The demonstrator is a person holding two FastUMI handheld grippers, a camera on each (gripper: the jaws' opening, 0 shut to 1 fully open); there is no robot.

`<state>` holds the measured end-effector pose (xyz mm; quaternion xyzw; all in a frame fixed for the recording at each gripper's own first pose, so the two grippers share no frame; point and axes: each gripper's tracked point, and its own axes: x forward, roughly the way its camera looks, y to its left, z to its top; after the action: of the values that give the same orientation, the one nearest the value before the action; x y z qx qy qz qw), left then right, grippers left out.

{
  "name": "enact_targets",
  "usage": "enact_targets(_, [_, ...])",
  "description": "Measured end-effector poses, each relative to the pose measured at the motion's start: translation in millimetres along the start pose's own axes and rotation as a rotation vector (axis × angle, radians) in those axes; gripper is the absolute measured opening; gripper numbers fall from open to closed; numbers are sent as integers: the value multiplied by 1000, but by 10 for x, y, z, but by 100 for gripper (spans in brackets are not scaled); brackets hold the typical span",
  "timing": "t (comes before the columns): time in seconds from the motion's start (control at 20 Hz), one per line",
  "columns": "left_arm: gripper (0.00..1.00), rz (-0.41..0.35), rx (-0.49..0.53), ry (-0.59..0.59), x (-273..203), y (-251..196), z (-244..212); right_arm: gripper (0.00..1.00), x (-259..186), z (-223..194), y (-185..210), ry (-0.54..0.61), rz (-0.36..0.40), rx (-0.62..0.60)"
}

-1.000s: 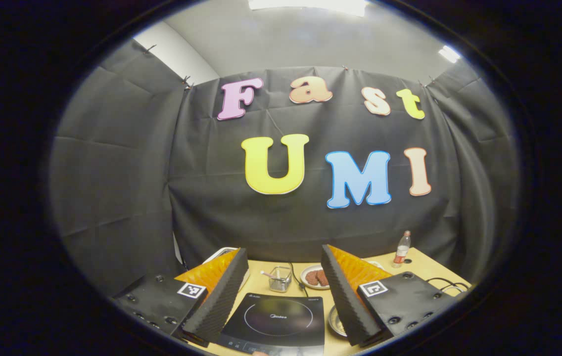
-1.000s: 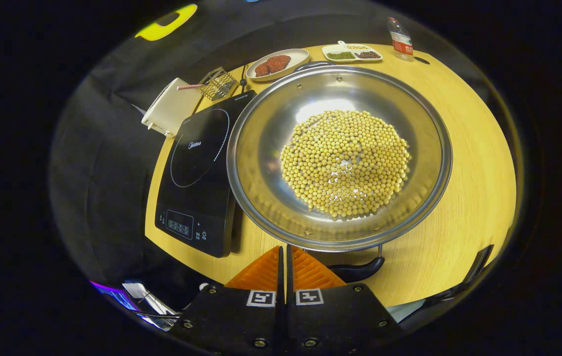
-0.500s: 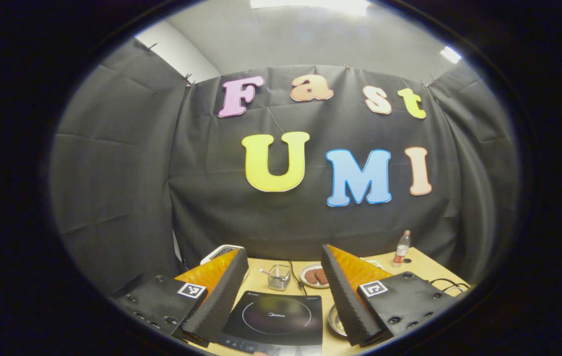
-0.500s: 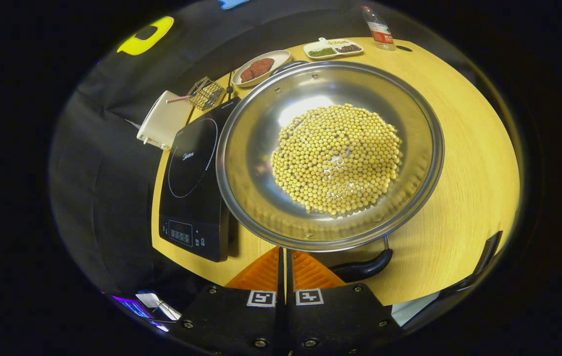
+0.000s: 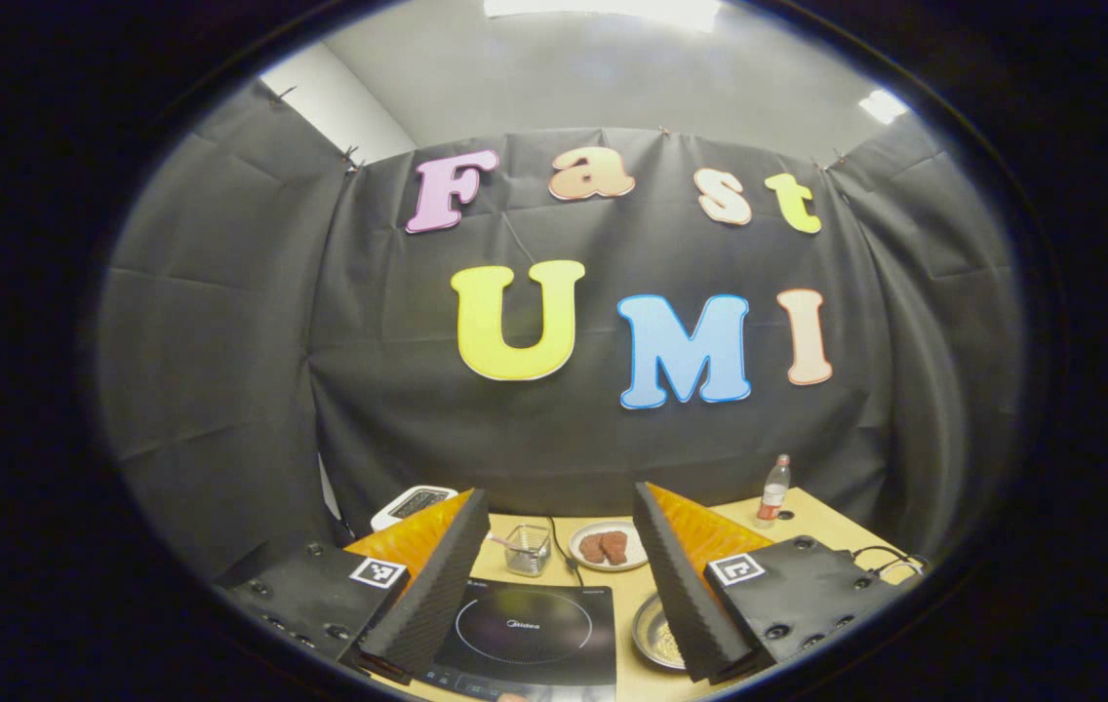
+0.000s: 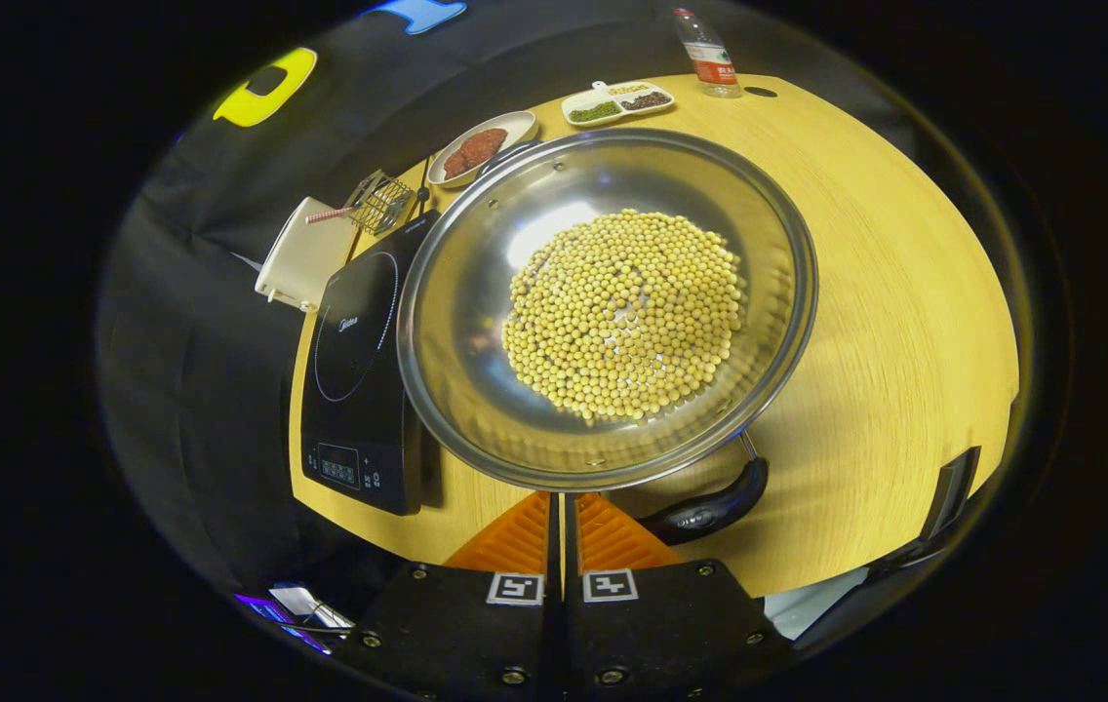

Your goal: First push the handle of the pot to place it horizontally, then grasp the pot with both hands and set it on the induction cooktop.

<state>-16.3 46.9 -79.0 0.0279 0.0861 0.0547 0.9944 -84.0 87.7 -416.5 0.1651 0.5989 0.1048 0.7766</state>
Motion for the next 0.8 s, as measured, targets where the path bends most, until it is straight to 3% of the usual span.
enact_targets(0.8, [99, -36, 23, 5, 27, -398, 42, 1, -157, 151, -618, -39, -92, 6])
